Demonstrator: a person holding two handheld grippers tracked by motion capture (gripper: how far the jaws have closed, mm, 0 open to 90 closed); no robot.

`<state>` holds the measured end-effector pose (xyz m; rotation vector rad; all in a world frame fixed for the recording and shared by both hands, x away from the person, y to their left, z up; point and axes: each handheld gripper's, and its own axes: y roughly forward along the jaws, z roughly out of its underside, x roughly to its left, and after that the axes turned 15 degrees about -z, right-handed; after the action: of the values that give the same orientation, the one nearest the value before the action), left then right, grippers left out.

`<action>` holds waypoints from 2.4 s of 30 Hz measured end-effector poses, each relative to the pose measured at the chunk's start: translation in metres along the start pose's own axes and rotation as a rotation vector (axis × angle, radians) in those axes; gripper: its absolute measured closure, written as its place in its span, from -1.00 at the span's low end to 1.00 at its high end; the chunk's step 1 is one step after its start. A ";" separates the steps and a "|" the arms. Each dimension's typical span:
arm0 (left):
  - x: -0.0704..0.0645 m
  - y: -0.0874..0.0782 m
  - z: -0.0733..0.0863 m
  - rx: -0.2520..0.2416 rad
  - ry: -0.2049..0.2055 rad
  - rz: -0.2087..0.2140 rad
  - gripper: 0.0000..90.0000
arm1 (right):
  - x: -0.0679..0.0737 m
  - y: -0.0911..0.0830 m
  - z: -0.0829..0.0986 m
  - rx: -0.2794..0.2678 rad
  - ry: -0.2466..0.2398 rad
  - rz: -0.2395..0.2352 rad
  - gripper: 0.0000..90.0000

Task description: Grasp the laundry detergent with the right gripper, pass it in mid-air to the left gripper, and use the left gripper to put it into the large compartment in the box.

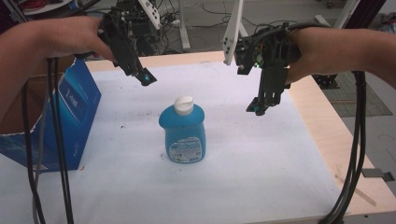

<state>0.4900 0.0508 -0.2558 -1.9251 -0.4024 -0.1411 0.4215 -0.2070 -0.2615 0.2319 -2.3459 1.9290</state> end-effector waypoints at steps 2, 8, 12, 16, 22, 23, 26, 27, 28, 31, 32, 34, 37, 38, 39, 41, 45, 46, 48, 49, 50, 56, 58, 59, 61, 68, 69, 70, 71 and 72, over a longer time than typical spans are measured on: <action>0.000 -0.001 0.001 -0.006 0.004 0.000 -0.88 | 0.000 0.000 0.000 -0.006 0.003 0.000 -0.93; -0.001 -0.002 0.002 -0.009 0.013 -0.004 -0.88 | 0.001 0.003 0.000 -0.015 -0.004 -0.004 -0.93; -0.002 -0.003 0.003 -0.009 0.020 -0.005 -0.88 | 0.003 0.004 -0.001 -0.045 0.006 -0.014 -0.93; -0.002 -0.003 0.004 -0.014 0.027 0.000 -0.88 | 0.004 0.007 -0.003 -0.056 0.002 -0.025 -0.93; -0.003 -0.002 0.006 -0.017 0.034 0.007 -0.88 | 0.005 0.015 -0.001 -0.124 0.028 -0.043 -0.93; -0.003 -0.001 0.006 -0.018 0.033 0.007 -0.88 | 0.006 0.017 -0.001 -0.136 0.027 -0.049 -0.93; -0.004 0.000 0.007 -0.024 0.034 0.009 -0.88 | 0.007 0.025 0.000 -0.189 0.038 -0.062 -0.93; -0.005 0.000 0.006 -0.026 0.038 0.011 -0.88 | 0.008 0.027 0.000 -0.211 0.035 -0.073 -0.93; -0.005 0.001 0.006 -0.027 0.041 0.013 -0.88 | 0.009 0.030 0.000 -0.231 0.031 -0.081 -0.93; -0.007 0.002 0.006 -0.025 0.049 0.017 -0.88 | 0.011 0.038 0.000 -0.268 0.024 -0.095 -0.93; -0.007 0.002 0.006 -0.025 0.047 0.017 -0.88 | 0.011 0.041 0.000 -0.275 0.025 -0.099 -0.93; -0.007 0.002 0.005 -0.029 0.050 0.016 -0.88 | 0.012 0.045 -0.001 -0.289 0.015 -0.099 -0.93; -0.007 0.003 0.006 -0.027 0.051 0.019 -0.88 | 0.011 0.050 -0.001 -0.328 0.013 -0.105 -0.93; -0.008 0.004 0.006 -0.030 0.052 0.022 -0.88 | 0.010 0.052 0.000 -0.348 0.011 -0.106 -0.93; -0.008 0.004 0.006 -0.031 0.052 0.023 -0.88 | 0.010 0.053 0.001 -0.361 0.016 -0.105 -0.93; -0.008 0.005 0.006 -0.032 0.052 0.025 -0.88 | 0.010 0.056 0.002 -0.387 0.023 -0.104 -0.93; -0.009 0.006 0.008 -0.031 0.053 0.030 -0.88 | 0.010 0.062 0.005 -0.453 0.021 -0.107 -0.93; -0.009 0.007 0.009 -0.031 0.050 0.032 -0.88 | 0.009 0.063 0.005 -0.467 0.020 -0.108 -0.93; -0.009 0.007 0.009 -0.033 0.051 0.032 -0.88 | 0.008 0.066 0.005 -0.488 0.019 -0.115 -0.93; -0.009 0.007 0.010 -0.035 0.049 0.032 -0.88 | 0.008 0.068 0.004 -0.494 0.017 -0.116 -0.93; -0.009 0.007 0.010 -0.033 0.053 0.032 -0.88 | 0.008 0.070 0.004 -0.499 0.018 -0.119 -0.93; -0.009 0.008 0.010 -0.032 0.054 0.034 -0.88 | 0.006 0.084 0.003 -0.538 0.007 -0.136 -0.93; -0.009 0.008 0.010 -0.034 0.053 0.032 -0.88 | 0.006 0.088 0.003 -0.564 0.006 -0.139 -0.93; -0.009 0.008 0.010 -0.034 0.054 0.032 -0.88 | 0.006 0.090 0.003 -0.569 0.004 -0.137 -0.93; -0.009 0.009 0.010 -0.034 0.050 0.030 -0.88 | 0.005 0.094 0.003 -0.588 0.002 -0.134 -0.93; -0.010 0.008 0.010 -0.041 0.046 0.027 -0.88 | 0.005 0.101 0.002 -0.631 -0.006 -0.126 -0.93; -0.010 0.008 0.011 -0.040 0.048 0.027 -0.88 | 0.004 0.102 0.002 -0.633 -0.005 -0.128 -0.93; -0.010 0.008 0.011 -0.038 0.047 0.028 -0.88 | 0.003 0.103 0.001 -0.635 -0.013 -0.126 -0.93; -0.010 0.008 0.011 -0.039 0.046 0.027 -0.88 | 0.003 0.103 0.001 -0.636 -0.010 -0.127 -0.93; -0.011 0.008 0.011 -0.040 0.044 0.026 -0.88 | 0.003 0.104 0.000 -0.639 -0.011 -0.128 -0.93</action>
<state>0.4819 0.0560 -0.2702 -1.9624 -0.3474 -0.1754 0.3999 -0.1877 -0.3614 0.3211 -2.7207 1.0450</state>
